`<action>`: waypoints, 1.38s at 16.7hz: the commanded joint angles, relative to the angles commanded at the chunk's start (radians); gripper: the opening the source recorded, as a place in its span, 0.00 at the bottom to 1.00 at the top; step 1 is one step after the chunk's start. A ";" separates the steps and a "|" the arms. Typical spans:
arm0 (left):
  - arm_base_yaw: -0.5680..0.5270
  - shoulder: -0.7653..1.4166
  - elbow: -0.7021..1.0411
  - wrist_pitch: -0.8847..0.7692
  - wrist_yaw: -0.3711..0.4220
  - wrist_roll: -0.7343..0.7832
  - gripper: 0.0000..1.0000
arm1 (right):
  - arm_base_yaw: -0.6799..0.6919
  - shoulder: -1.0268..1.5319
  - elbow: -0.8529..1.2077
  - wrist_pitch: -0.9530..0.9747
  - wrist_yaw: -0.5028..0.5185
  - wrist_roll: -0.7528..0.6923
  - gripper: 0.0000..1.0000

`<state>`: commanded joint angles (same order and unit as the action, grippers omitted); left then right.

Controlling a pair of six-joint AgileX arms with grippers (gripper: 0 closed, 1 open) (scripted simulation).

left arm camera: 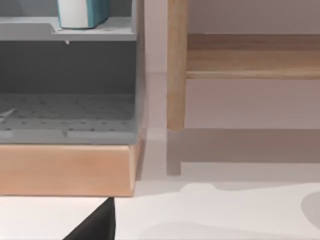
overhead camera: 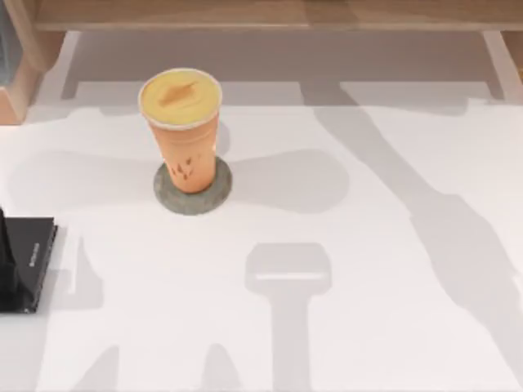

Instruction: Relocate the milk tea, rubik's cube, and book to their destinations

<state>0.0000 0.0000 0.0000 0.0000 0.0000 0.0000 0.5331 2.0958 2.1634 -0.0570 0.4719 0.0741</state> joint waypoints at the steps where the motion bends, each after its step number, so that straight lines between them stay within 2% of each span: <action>1: 0.000 0.000 0.000 0.000 0.000 0.000 1.00 | -0.017 0.025 0.039 -0.011 0.006 -0.013 0.00; 4: 0.000 0.000 0.000 0.000 0.000 0.000 1.00 | -0.051 0.092 0.121 -0.036 0.037 -0.053 0.00; 9: 0.000 0.000 0.000 0.000 0.000 0.000 1.00 | -0.053 0.104 0.131 -0.042 0.045 -0.060 0.00; 22: 0.000 0.000 0.000 0.000 0.000 0.000 1.00 | -0.053 0.104 0.131 -0.042 0.045 -0.060 0.98; 23: 0.000 0.000 0.000 0.000 0.000 0.000 1.00 | -0.053 0.104 0.131 -0.042 0.045 -0.060 1.00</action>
<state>0.0000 0.0000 0.0000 0.0000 0.0000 0.0000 0.4803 2.2000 2.2947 -0.0992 0.5173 0.0137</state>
